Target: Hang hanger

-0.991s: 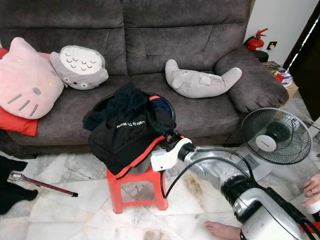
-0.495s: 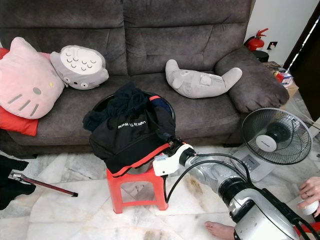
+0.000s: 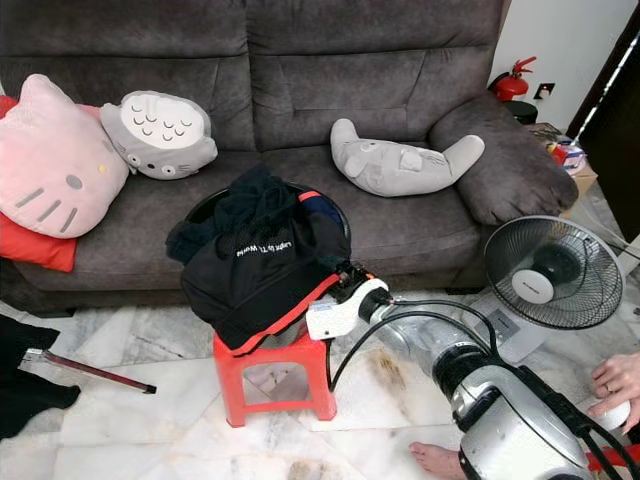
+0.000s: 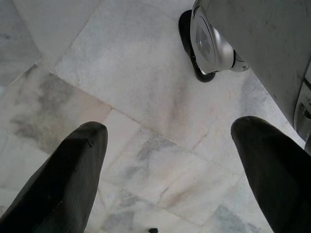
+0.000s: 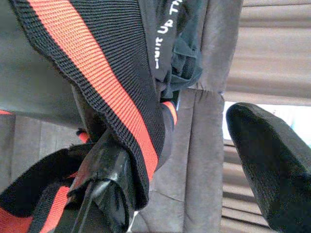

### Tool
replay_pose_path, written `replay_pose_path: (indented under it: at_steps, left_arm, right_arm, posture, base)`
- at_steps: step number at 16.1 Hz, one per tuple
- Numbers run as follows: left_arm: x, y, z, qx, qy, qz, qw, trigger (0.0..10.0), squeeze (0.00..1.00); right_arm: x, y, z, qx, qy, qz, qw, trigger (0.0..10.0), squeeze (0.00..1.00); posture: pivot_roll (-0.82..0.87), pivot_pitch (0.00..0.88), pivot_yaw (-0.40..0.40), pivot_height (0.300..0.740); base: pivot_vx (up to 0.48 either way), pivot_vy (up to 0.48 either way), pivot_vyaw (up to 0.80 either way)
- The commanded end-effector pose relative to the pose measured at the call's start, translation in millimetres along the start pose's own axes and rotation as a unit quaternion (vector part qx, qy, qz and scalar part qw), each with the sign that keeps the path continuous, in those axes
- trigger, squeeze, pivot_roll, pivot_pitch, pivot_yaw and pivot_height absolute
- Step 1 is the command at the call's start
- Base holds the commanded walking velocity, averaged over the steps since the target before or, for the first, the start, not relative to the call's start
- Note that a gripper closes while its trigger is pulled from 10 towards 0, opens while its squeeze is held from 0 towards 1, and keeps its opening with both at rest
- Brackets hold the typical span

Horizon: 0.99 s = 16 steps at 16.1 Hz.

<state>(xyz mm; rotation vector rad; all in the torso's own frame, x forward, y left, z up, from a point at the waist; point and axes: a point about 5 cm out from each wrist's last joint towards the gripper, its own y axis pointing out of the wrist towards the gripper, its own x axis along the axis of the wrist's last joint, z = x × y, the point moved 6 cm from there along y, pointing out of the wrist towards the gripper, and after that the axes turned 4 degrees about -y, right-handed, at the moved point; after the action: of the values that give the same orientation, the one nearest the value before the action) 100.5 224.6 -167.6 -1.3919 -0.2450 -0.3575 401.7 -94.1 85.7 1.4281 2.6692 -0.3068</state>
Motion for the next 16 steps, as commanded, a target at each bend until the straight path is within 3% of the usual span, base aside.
replay_pose_path:
  at_steps: [1,7,16]
  left_arm:
    - [12.2,1.4,-6.3,-0.008,0.000,-0.022,1.000,10.0,0.00]
    - [11.5,1.3,-7.0,-0.009,0.001,-0.021,1.000,10.0,0.00]
    - [11.6,1.2,-6.3,-0.009,-0.002,-0.022,1.000,10.0,0.00]
  right_arm:
    - [2.1,0.3,1.9,0.002,-0.002,-0.005,1.000,10.0,0.00]
    - [20.2,-2.5,22.2,0.038,-0.006,-0.039,0.999,10.0,0.00]
    - [0.6,3.7,-0.6,-0.005,-0.038,-0.010,0.999,10.0,0.00]
  posture:
    - [-0.10,0.061,0.005,0.740]
    - [-0.10,0.056,0.005,0.740]
    - [-0.09,0.065,0.005,0.740]
  base:
    - [0.000,0.000,0.00]
    - [0.000,0.000,0.00]
    - [0.000,0.000,0.00]
